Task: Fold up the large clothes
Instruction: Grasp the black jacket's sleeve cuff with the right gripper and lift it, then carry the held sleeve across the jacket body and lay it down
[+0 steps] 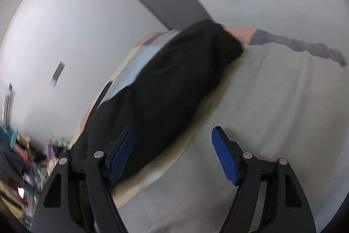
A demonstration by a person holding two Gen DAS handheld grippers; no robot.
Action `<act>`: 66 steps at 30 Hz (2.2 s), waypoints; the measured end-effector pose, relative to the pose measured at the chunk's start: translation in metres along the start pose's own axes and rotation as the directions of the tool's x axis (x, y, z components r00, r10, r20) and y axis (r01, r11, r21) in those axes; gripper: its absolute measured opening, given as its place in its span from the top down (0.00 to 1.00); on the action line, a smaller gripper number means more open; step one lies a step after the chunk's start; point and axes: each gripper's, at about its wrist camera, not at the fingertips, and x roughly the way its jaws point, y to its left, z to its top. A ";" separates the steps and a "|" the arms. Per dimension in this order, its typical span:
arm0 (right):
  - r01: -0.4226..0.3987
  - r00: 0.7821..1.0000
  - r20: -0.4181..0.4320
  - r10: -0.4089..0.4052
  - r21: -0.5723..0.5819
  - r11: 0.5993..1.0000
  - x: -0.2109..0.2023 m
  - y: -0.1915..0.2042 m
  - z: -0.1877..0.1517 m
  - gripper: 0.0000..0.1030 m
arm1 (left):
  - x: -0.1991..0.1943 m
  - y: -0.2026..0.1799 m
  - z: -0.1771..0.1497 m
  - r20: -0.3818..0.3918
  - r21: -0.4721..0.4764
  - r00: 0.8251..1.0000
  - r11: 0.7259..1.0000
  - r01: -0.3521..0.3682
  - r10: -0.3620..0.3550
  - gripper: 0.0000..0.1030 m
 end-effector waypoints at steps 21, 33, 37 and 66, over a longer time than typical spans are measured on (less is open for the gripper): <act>-0.025 0.984 0.168 0.052 -0.156 0.987 -0.036 0.059 0.111 0.99 | 0.035 -0.004 0.020 0.000 0.075 1.000 0.997 0.009 -0.009 0.00; -0.110 0.957 0.203 0.209 -0.413 0.904 -0.149 0.252 0.121 0.99 | 0.006 0.010 0.031 0.118 0.107 0.993 0.994 0.013 -0.026 0.00; -0.195 0.923 0.213 0.320 -0.457 0.868 -0.183 0.313 0.109 0.99 | -0.008 0.019 0.024 0.138 0.104 0.990 0.995 0.013 -0.027 0.00; -0.507 0.840 -0.291 0.458 -0.723 0.470 -0.108 0.543 -0.280 0.97 | -0.036 0.064 0.015 0.138 0.105 0.989 0.994 0.031 -0.046 0.00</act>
